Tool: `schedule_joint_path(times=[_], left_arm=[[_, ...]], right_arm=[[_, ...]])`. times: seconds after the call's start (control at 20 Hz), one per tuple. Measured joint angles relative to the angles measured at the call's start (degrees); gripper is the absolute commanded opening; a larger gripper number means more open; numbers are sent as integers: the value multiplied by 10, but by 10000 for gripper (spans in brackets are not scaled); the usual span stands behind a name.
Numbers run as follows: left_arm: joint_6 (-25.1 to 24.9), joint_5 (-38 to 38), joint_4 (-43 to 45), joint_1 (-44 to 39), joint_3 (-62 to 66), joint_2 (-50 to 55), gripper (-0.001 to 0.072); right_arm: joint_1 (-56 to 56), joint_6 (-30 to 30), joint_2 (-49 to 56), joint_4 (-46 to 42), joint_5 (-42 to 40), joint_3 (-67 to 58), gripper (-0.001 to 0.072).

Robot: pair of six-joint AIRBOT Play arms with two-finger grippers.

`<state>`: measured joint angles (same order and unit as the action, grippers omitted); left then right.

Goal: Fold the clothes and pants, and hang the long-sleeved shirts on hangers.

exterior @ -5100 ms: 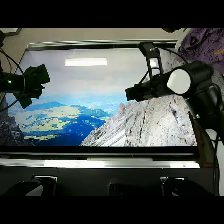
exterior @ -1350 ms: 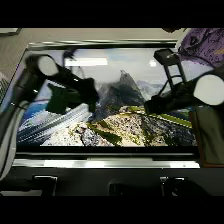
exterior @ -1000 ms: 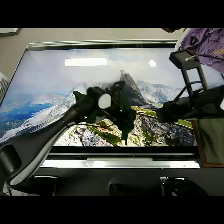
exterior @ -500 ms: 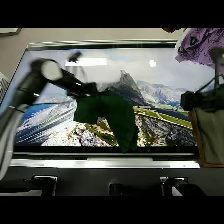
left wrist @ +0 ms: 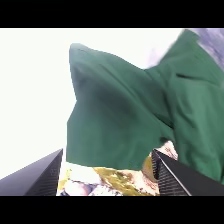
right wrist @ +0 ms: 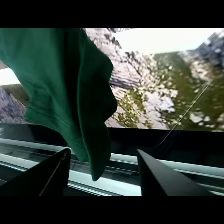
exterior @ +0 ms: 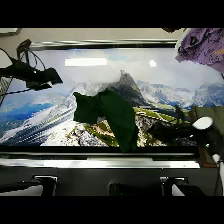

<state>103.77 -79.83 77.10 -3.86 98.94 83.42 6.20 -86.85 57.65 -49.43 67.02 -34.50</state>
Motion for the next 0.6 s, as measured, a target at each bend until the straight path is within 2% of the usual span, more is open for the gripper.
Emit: schedule_joint_path(times=[0.2, 0.25, 0.3, 0.35, 0.4, 0.6], left_arm=[[-2, -1, 0, 15, 0, -1, 629], [-1, -2, 0, 17, 0, -1, 629], [2, -3, 0, 19, 0, -1, 629], [4, -4, 0, 22, 0, -1, 630], [8, -4, 0, 27, -2, -1, 630], [-2, -6, -5, 73, -46, -2, 629]], right_arm=[[-85, 7, 44, 37, -85, 46, 500], [-105, 8, 59, 45, -102, 51, 448], [-120, 9, 73, 52, -113, 54, 333], [-133, 9, 86, 56, -124, 57, 157], [-140, 10, 94, 58, -133, 58, 30], [-155, 14, 106, 53, -144, 52, 28]])
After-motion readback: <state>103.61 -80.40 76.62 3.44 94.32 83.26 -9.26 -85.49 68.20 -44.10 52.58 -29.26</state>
